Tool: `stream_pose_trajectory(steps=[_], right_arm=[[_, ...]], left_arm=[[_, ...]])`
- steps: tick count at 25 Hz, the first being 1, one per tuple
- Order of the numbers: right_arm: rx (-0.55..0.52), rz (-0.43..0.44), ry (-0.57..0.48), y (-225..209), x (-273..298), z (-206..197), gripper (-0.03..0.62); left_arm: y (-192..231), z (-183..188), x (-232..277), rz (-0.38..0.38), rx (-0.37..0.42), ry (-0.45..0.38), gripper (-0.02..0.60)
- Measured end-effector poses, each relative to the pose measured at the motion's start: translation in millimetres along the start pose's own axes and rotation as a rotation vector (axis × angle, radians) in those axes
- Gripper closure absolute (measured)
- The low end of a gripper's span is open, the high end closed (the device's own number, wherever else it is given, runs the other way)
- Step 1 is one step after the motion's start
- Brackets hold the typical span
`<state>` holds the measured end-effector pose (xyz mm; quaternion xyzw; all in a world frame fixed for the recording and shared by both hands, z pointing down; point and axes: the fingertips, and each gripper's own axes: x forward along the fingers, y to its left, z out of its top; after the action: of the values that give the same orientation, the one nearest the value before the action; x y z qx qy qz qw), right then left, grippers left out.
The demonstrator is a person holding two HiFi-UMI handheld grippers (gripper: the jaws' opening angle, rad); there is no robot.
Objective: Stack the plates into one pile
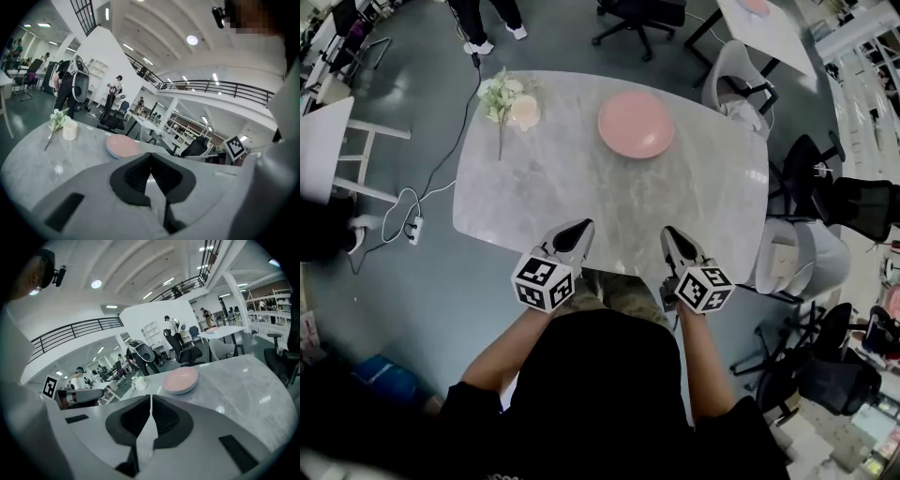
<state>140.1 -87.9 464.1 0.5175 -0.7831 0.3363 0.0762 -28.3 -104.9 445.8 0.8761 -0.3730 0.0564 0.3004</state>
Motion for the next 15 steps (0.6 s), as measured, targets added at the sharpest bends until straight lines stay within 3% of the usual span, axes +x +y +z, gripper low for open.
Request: stream_pose_trajectory(steps=[5,9,15], right_arm=[[-0.048,-0.094,-0.076,16,-56,-19,0.574],[-0.132,-0.134,-0.140,29,-79,-8,0.574],[-0.240,-0.130,-0.209,54,-75,6,0.575]], left_arm=[[-35,-16,-26,-0.024,0.085,-0.047,0.565],[-45,-7,-46,0.027,0.159,-0.097,0.565],[-45,-12,-75,0.096,0.185,-0.134,0.565]])
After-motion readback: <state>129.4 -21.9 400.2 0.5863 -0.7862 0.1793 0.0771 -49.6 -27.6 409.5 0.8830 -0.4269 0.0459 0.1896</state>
